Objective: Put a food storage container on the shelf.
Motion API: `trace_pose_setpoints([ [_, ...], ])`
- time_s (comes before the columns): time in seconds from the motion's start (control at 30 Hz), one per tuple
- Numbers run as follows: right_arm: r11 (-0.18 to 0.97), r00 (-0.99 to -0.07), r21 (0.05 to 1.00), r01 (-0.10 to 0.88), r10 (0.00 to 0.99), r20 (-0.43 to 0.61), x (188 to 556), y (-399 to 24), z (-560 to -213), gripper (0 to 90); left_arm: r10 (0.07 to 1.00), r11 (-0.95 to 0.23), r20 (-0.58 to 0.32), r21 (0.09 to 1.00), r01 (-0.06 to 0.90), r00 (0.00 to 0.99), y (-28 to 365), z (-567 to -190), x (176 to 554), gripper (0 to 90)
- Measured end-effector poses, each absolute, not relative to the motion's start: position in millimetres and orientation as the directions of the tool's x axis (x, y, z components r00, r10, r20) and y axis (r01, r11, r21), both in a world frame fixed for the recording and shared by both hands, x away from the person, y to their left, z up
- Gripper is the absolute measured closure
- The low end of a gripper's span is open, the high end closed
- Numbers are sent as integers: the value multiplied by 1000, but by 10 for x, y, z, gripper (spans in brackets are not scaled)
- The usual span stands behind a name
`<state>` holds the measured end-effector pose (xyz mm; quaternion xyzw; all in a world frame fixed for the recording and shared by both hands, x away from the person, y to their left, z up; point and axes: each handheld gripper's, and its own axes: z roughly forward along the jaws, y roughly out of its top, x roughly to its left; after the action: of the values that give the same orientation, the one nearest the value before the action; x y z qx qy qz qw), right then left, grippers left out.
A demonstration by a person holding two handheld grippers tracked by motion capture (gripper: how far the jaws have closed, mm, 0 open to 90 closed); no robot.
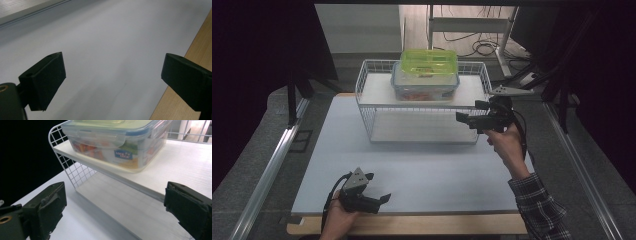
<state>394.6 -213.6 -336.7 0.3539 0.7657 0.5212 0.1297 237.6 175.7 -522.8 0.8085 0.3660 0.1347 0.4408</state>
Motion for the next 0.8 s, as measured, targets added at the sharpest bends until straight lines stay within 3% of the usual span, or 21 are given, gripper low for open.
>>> trace_pose_setpoints([
  [0.8, 312, -740, 876, 367, 669, 71, 3711, -2090, -3769, 0, 713, -348, -101, 808, 475, 694, 1755, -5225, 2371, 58],
])
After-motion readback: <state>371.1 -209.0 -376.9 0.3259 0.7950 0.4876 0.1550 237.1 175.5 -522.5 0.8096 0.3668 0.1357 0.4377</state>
